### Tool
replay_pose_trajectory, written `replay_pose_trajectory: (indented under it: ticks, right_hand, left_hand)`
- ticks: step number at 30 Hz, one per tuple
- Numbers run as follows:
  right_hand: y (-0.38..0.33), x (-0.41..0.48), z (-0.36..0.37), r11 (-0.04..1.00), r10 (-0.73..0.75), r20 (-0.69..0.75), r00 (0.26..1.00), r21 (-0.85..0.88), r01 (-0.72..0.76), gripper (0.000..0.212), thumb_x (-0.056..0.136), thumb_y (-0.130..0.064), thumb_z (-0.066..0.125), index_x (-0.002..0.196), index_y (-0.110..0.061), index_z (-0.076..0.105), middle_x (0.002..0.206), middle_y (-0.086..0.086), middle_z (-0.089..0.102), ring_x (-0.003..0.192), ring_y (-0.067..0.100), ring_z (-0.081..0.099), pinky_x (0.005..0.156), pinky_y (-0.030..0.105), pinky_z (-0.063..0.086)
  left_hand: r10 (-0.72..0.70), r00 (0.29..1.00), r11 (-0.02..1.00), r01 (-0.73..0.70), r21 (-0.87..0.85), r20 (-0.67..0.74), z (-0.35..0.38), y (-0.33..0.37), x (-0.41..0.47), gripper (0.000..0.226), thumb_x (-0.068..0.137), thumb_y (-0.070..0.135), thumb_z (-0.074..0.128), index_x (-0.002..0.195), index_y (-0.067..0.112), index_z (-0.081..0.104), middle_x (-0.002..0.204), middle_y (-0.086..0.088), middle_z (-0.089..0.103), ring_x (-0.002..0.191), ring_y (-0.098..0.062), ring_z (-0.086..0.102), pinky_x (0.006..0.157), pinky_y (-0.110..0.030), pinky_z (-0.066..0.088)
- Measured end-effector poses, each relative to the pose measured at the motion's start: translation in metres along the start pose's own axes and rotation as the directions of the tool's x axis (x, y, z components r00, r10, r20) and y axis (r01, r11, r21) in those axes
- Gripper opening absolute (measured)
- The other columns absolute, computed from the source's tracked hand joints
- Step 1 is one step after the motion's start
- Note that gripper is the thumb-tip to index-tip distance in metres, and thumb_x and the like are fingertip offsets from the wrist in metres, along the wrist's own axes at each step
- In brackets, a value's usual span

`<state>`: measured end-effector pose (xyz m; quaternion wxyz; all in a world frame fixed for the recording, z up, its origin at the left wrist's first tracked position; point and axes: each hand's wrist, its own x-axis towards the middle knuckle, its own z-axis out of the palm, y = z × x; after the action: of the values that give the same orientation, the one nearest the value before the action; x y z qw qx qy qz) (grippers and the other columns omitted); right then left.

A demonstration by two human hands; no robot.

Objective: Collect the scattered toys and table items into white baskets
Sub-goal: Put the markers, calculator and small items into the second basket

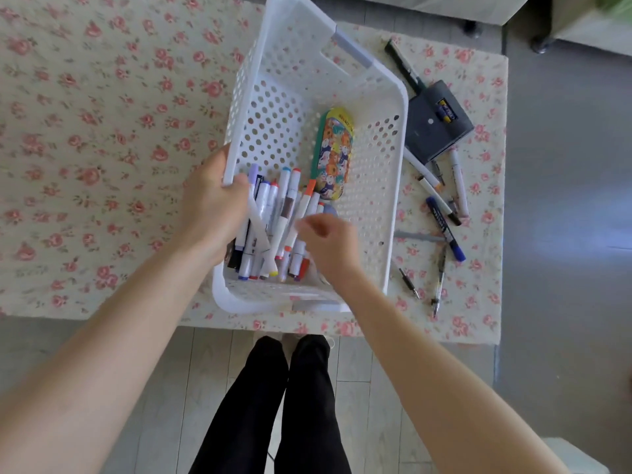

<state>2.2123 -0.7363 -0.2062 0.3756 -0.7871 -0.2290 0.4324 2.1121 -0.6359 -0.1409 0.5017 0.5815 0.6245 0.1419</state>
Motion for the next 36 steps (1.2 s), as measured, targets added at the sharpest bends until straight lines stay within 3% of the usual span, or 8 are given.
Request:
replay_pose_trajectory:
  ticks: [5, 9, 12, 18, 23, 27, 32, 36]
  right_hand:
    - [0.062, 0.011, -0.073, 0.998, 0.063, -0.482, 0.874, 0.003, -0.071, 0.015, 0.091, -0.013, 0.05, 0.079, -0.015, 0.058, 0.067, -0.007, 0.056, 0.065, 0.013, 0.054, 0.057, 0.026, 0.047]
    - [0.135, 0.015, -0.11, 0.903, 0.203, -0.426, 0.882, -0.266, -0.337, 0.011, 0.091, -0.018, 0.05, 0.087, -0.011, 0.058, 0.069, -0.006, 0.051, 0.066, 0.017, 0.049, 0.05, 0.023, 0.033]
    - [0.168, 0.018, -0.112, 0.803, 0.253, -0.294, 0.922, -0.468, -0.369, 0.038, 0.09, -0.037, 0.056, 0.116, -0.01, 0.056, 0.096, 0.005, 0.06, 0.075, 0.019, 0.054, 0.058, 0.026, 0.038]
    - [0.176, 0.033, -0.105, 0.686, 0.244, -0.274, 0.93, -0.629, -0.365, 0.024, 0.09, -0.036, 0.055, 0.095, -0.013, 0.057, 0.094, 0.007, 0.056, 0.077, 0.024, 0.054, 0.053, 0.025, 0.034]
    - [0.159, 0.056, -0.114, 0.89, 0.291, -0.433, 0.853, -0.204, -0.408, 0.008, 0.091, -0.017, 0.049, 0.088, -0.009, 0.049, 0.077, 0.007, 0.057, 0.059, 0.019, 0.049, 0.047, 0.024, 0.037]
    - [0.148, 0.091, -0.119, 0.783, 0.609, -0.414, 0.676, 0.177, -0.597, 0.016, 0.091, -0.019, 0.049, 0.098, -0.007, 0.057, 0.075, 0.007, 0.058, 0.053, 0.016, 0.049, 0.046, 0.025, 0.041]
    - [0.146, 0.112, -0.119, 0.705, 0.709, -0.359, 0.607, 0.329, -0.629, 0.036, 0.084, -0.042, 0.061, 0.07, -0.012, 0.045, 0.068, 0.001, 0.054, 0.057, 0.017, 0.052, 0.06, 0.035, 0.052]
    - [0.141, 0.125, -0.125, 0.617, 0.782, -0.274, 0.56, 0.469, -0.632, 0.018, 0.077, -0.019, 0.064, 0.079, -0.011, 0.048, 0.062, 0.002, 0.054, 0.046, 0.012, 0.048, 0.043, 0.025, 0.051]
  left_hand:
    - [0.01, 0.999, 1.0, -0.01, 0.02, 0.033, -0.006, -0.011, -0.006, 0.035, 0.097, 0.014, 0.037, 0.126, 0.028, 0.049, 0.096, -0.002, 0.06, 0.067, -0.013, 0.044, 0.056, -0.022, 0.038]
    - [0.025, 0.999, 0.999, -0.025, 0.027, 0.02, -0.006, -0.012, -0.006, 0.033, 0.097, 0.013, 0.038, 0.122, 0.028, 0.052, 0.08, 0.016, 0.052, 0.06, -0.001, 0.044, 0.052, -0.013, 0.04]
    - [0.022, 1.0, 0.999, -0.021, 0.025, -0.021, -0.004, -0.013, -0.004, 0.029, 0.096, 0.013, 0.041, 0.116, 0.027, 0.055, 0.074, 0.017, 0.051, 0.052, 0.007, 0.047, 0.043, -0.001, 0.035]
    - [0.034, 0.999, 0.998, -0.034, 0.043, -0.004, 0.001, -0.012, -0.005, 0.035, 0.096, 0.012, 0.04, 0.123, 0.031, 0.052, 0.077, 0.011, 0.052, 0.061, -0.002, 0.043, 0.054, -0.016, 0.037]
    - [0.033, 0.999, 0.999, -0.034, 0.041, 0.006, 0.002, -0.009, -0.007, 0.033, 0.096, 0.013, 0.04, 0.122, 0.03, 0.051, 0.078, 0.018, 0.051, 0.063, -0.002, 0.043, 0.053, -0.012, 0.041]
    - [0.04, 0.999, 0.998, -0.04, 0.054, -0.007, 0.004, -0.009, -0.008, 0.035, 0.096, 0.012, 0.039, 0.125, 0.029, 0.05, 0.079, 0.019, 0.052, 0.061, -0.001, 0.044, 0.042, 0.001, 0.033]
    - [0.08, 0.997, 0.995, -0.08, 0.064, 0.008, 0.005, -0.008, -0.01, 0.035, 0.096, 0.012, 0.039, 0.124, 0.032, 0.049, 0.084, 0.026, 0.052, 0.056, 0.02, 0.048, 0.047, 0.004, 0.034]
    - [0.077, 0.997, 0.995, -0.078, 0.069, 0.012, 0.007, -0.007, -0.01, 0.036, 0.097, 0.012, 0.037, 0.123, 0.034, 0.048, 0.081, 0.022, 0.054, 0.053, 0.005, 0.045, 0.042, -0.002, 0.033]
